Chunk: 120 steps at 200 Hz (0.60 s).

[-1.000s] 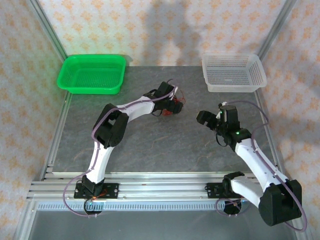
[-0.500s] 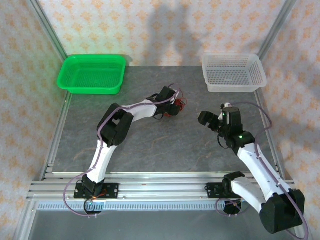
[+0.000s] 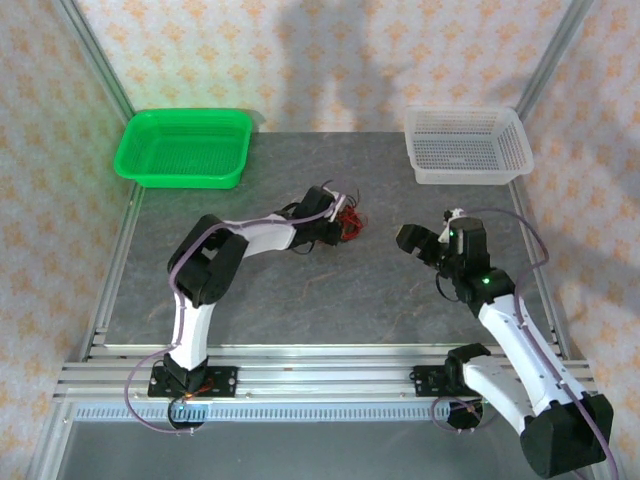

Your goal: Untangle the cables

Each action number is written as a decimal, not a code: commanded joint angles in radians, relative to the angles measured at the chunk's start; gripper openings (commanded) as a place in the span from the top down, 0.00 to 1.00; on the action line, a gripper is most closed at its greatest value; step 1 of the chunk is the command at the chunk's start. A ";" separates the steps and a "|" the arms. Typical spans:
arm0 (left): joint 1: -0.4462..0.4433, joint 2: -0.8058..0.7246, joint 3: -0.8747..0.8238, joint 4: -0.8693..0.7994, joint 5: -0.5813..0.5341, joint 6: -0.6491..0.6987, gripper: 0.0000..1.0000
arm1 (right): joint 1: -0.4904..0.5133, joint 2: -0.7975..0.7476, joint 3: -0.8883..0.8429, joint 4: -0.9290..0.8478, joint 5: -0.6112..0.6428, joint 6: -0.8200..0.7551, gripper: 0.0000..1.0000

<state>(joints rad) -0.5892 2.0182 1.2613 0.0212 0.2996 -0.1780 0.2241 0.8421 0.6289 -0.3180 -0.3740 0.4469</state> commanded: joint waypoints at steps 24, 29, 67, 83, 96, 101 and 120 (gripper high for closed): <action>0.000 -0.228 -0.231 0.262 0.178 -0.125 1.00 | 0.027 -0.008 -0.069 0.112 -0.112 0.082 0.08; 0.000 -0.248 -0.259 0.291 0.191 -0.143 1.00 | 0.037 -0.004 -0.078 0.128 -0.115 0.083 0.08; 0.000 -0.345 -0.465 0.545 0.287 -0.320 1.00 | 0.122 0.057 -0.144 0.288 -0.178 0.101 0.08; 0.000 -0.366 -0.545 0.683 0.322 -0.401 1.00 | 0.166 0.085 -0.181 0.405 -0.216 0.127 0.08; -0.001 -0.374 -0.599 0.778 0.342 -0.479 1.00 | 0.206 0.115 -0.201 0.491 -0.233 0.137 0.07; 0.000 -0.378 -0.614 0.807 0.348 -0.498 1.00 | 0.221 0.129 -0.206 0.517 -0.235 0.138 0.07; -0.001 -0.379 -0.656 0.885 0.366 -0.547 1.00 | 0.264 0.204 -0.206 0.586 -0.230 0.136 0.07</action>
<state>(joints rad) -0.5892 1.6760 0.6430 0.6514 0.5995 -0.5903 0.4431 0.9825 0.4294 0.0761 -0.5735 0.5625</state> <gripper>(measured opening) 0.119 0.930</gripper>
